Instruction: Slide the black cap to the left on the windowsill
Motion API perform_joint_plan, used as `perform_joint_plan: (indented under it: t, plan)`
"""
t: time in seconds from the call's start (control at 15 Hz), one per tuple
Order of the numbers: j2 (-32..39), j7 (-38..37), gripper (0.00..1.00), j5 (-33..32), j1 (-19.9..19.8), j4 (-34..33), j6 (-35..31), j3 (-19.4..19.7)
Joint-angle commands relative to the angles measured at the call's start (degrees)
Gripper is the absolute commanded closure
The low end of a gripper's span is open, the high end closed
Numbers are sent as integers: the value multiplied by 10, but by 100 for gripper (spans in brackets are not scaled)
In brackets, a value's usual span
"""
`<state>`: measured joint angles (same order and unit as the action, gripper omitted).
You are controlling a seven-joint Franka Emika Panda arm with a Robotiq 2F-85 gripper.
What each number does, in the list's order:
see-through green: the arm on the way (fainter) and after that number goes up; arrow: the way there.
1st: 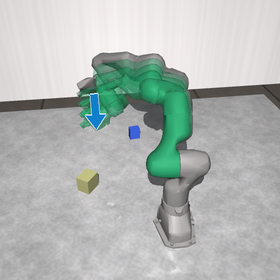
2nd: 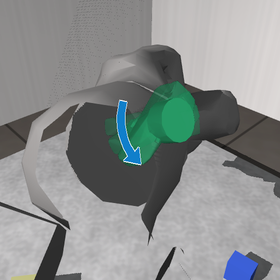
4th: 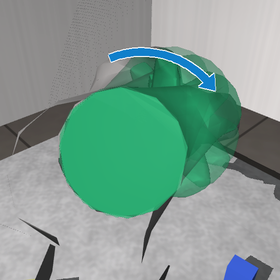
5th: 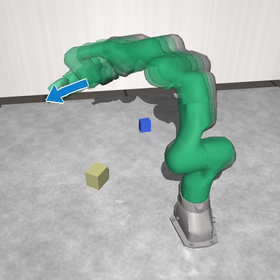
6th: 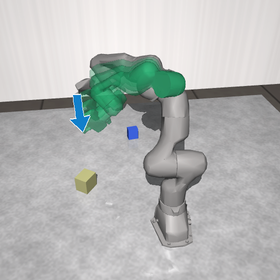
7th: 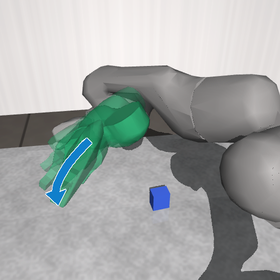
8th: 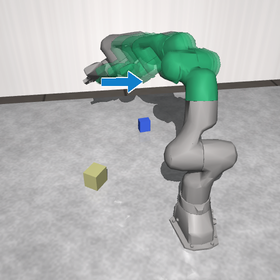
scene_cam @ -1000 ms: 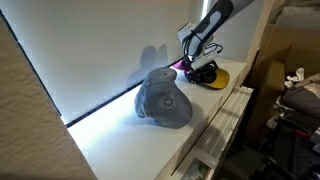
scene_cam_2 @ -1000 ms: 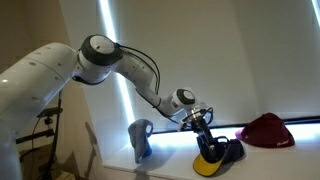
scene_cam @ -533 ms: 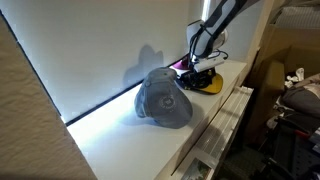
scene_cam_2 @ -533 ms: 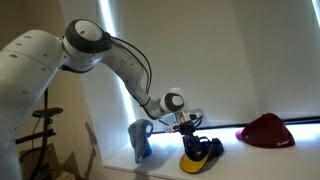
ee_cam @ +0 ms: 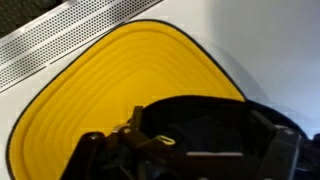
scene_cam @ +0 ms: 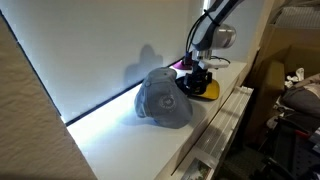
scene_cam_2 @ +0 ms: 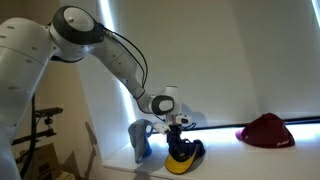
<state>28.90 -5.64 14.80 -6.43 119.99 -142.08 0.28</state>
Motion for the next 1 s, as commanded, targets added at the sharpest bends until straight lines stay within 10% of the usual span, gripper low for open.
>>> perform_joint_plan:
  t: [0.0,0.53,0.73,0.93]
  plan:
    - [-21,42,0,112,-45,12,-40,-38]
    - [-220,-9,0,253,-58,54,-63,6]
    - [-310,-163,0,107,-20,124,-123,52]
    - [-295,-155,0,115,-20,92,-99,53]
